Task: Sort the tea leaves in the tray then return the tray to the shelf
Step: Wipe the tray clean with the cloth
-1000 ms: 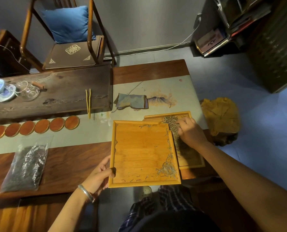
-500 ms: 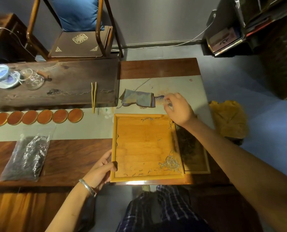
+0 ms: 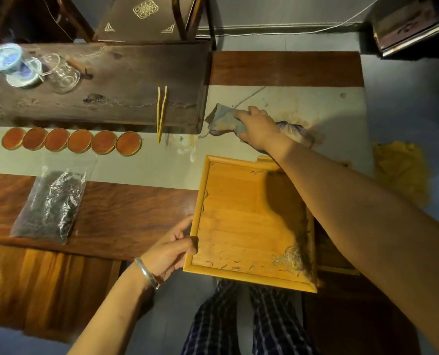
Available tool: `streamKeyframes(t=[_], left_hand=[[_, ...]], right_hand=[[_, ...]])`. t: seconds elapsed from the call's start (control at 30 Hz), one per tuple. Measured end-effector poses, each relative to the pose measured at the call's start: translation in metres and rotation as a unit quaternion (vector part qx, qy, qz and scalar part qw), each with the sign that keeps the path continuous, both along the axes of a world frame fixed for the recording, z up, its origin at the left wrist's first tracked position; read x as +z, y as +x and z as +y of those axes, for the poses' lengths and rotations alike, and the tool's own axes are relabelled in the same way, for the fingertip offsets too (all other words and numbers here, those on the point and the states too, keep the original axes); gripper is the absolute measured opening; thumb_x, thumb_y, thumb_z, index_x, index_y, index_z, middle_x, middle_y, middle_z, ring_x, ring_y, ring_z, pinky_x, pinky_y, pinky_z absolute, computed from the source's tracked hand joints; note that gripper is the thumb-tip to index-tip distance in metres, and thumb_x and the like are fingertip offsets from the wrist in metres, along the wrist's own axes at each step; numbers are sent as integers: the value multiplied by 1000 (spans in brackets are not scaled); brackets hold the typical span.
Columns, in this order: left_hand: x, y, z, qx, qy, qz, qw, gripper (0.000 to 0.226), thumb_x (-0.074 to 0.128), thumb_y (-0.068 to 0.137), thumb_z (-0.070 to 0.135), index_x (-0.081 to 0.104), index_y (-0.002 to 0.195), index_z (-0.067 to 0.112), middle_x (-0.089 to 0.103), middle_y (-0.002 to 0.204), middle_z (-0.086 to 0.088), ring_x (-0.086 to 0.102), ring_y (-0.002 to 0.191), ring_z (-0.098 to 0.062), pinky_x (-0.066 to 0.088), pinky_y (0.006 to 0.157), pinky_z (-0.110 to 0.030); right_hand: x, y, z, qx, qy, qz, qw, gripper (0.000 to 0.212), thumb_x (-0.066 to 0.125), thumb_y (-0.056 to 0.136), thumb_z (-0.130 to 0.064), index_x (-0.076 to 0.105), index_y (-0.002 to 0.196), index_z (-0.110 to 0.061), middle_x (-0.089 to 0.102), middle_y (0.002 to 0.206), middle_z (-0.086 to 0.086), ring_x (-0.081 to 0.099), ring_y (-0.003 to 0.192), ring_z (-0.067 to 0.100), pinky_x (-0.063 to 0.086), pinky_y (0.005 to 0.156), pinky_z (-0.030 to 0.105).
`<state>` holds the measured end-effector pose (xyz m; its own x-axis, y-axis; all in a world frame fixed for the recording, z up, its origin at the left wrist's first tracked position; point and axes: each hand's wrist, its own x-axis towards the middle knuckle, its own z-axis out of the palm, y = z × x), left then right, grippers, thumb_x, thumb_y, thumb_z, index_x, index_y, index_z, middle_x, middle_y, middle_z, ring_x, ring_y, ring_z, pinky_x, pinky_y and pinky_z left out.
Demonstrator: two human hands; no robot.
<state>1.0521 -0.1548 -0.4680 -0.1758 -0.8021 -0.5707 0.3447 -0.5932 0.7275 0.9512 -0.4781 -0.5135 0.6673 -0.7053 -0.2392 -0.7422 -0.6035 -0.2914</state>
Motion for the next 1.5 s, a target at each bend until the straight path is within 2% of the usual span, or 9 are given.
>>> streamKeyframes(t=[0.2,0.33,0.43,0.57,0.7,0.83,1.0,1.27,1.5], left_hand=[[-8,2,9,7,0,3,1000,67,39,74,-14,28,139,2,71,75,2,60,46,-2,46,39,-13],[-7,3,10,22,5,0,1000,69,43,71,-11,34,137,5,72,86,-1,64,58,-9,52,47,-20],[-3,3,11,21,15,-11,1000,71,51,69,-6,38,137,8,70,90,-9,61,60,-21,49,47,-25],[8,4,11,30,16,-2,999,72,62,65,0,44,134,9,64,108,-20,60,76,-32,49,56,-34],[23,5,9,22,19,-30,999,76,64,63,4,45,135,18,60,105,-22,54,62,-28,46,46,-27],[33,0,6,44,-3,-36,998,75,60,63,-1,46,134,17,63,115,-19,53,96,-42,54,74,-42],[37,-10,5,52,-10,-34,998,71,53,67,-6,46,133,17,60,123,-23,58,109,-43,53,86,-50],[34,-14,7,49,-18,-43,998,68,53,67,-5,48,132,17,59,124,-24,55,112,-46,45,95,-58],[31,-20,10,77,-18,8,997,69,52,67,-8,48,132,13,63,109,-21,62,93,-37,54,81,-48]], right_hand=[[-16,-3,-6,-14,-94,-9,995,43,52,92,-27,45,133,-15,57,119,19,52,111,38,41,88,43],[-8,-31,6,-93,31,-170,981,34,54,92,-33,54,120,-14,64,105,13,61,92,31,48,72,39],[22,-53,24,-206,94,-325,918,31,55,91,-43,56,100,-13,59,78,3,56,64,17,45,55,34],[81,-85,60,-221,34,-423,878,35,58,92,-35,57,76,-4,52,73,7,49,77,17,38,63,29],[125,-112,123,-217,-16,-378,900,27,67,83,-35,63,83,-8,57,91,7,52,85,14,43,71,22],[128,-119,196,-184,-57,-269,944,30,67,80,-39,62,79,-9,55,88,4,46,82,13,37,67,26],[116,-106,233,-185,-104,-135,968,51,63,73,-59,65,94,-12,57,97,7,54,87,24,45,70,32],[105,-81,239,-137,-120,-213,960,50,55,85,-48,60,123,-16,54,132,15,55,113,33,51,86,41],[90,-69,242,-167,-151,-211,951,24,56,86,-23,69,105,-14,67,100,7,61,85,27,53,66,38]])
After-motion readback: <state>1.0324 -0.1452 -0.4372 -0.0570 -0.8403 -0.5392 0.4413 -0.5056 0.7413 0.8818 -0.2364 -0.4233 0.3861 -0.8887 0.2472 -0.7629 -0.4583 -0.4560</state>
